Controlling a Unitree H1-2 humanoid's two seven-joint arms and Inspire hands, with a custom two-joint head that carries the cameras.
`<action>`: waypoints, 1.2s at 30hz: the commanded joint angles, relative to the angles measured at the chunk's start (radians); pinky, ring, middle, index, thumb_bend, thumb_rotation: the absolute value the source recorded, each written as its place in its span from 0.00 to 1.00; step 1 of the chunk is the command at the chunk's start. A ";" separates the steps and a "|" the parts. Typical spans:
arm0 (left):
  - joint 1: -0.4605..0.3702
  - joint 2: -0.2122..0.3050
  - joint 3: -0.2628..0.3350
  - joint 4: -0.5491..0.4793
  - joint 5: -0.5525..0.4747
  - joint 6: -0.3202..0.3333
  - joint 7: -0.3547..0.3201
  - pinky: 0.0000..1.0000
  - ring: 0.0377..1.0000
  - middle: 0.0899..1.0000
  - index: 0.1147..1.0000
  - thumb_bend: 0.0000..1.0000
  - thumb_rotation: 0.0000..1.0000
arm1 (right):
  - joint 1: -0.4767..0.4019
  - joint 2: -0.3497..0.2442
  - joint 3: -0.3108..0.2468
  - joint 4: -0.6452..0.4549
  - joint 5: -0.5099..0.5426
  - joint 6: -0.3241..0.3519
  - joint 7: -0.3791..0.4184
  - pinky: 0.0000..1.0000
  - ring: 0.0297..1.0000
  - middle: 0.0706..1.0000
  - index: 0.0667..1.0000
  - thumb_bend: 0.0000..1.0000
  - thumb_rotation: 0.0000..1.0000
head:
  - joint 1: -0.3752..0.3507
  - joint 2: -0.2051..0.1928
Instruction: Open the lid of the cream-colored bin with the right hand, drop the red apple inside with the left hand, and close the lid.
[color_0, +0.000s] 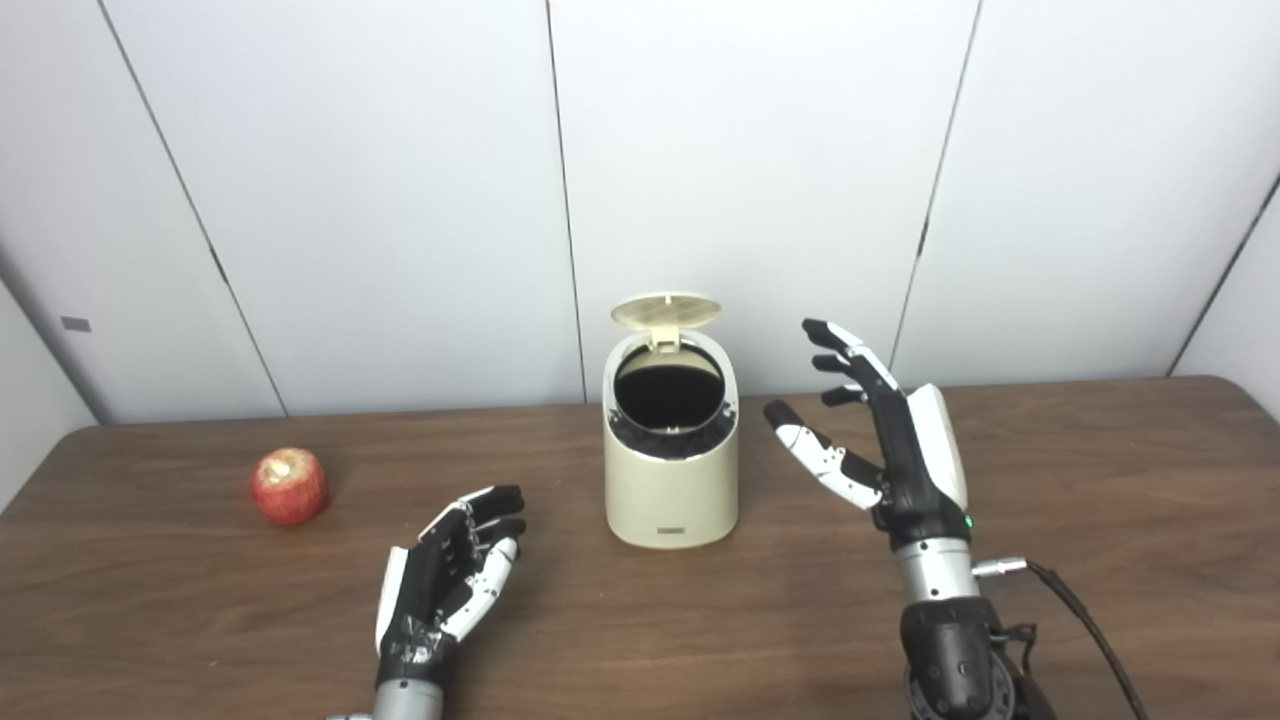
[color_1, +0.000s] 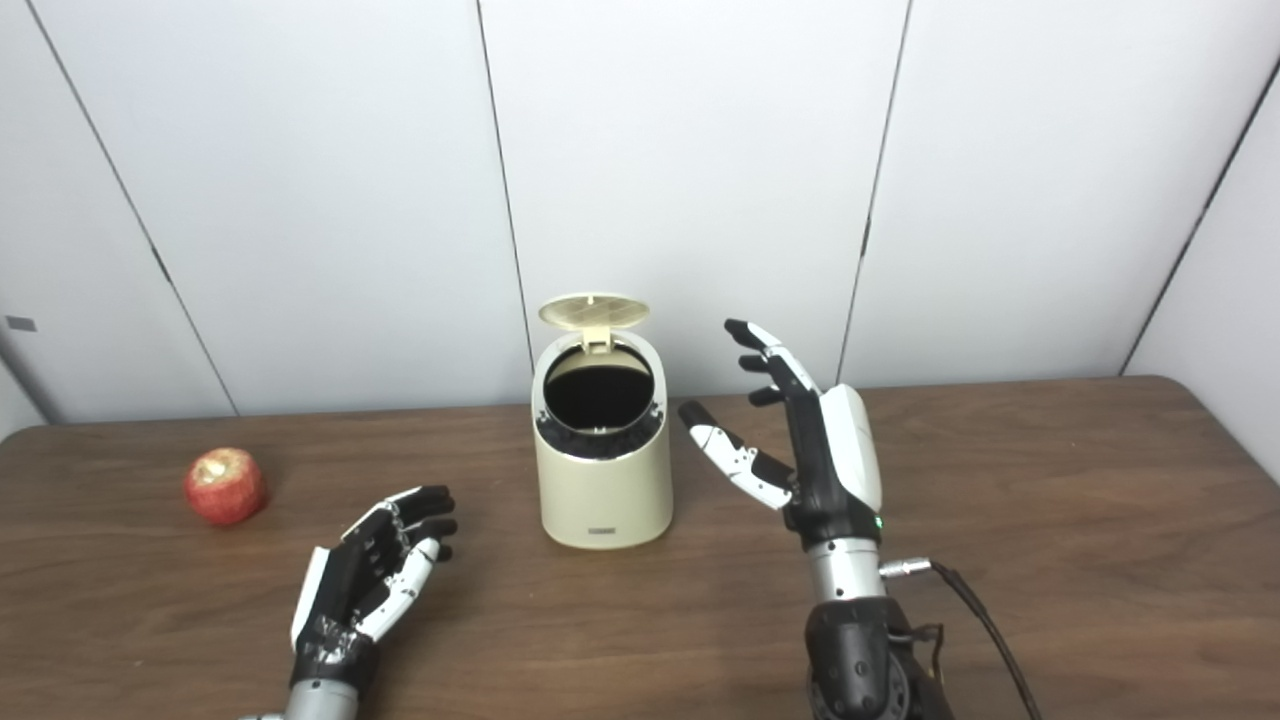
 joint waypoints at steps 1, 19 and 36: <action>-0.014 0.002 0.001 0.014 -0.008 -0.033 -0.001 0.64 0.70 0.71 0.69 0.28 0.28 | 0.011 -0.002 -0.016 -0.003 0.018 -0.089 -0.041 0.64 0.75 0.77 0.76 0.24 0.55 | 0.004 0.002; -0.009 0.000 0.000 0.009 0.000 -0.032 0.003 0.64 0.70 0.71 0.69 0.28 0.30 | 0.178 0.032 -0.072 0.013 0.031 -0.194 -0.073 0.64 0.72 0.73 0.71 0.28 0.36 | 0.002 0.003; -0.017 0.049 -0.060 -0.020 0.367 -0.101 0.173 0.57 0.67 0.68 0.68 0.55 0.19 | 0.183 0.031 -0.090 0.038 0.061 -0.181 -0.045 0.60 0.69 0.71 0.71 0.27 0.34 | 0.020 0.001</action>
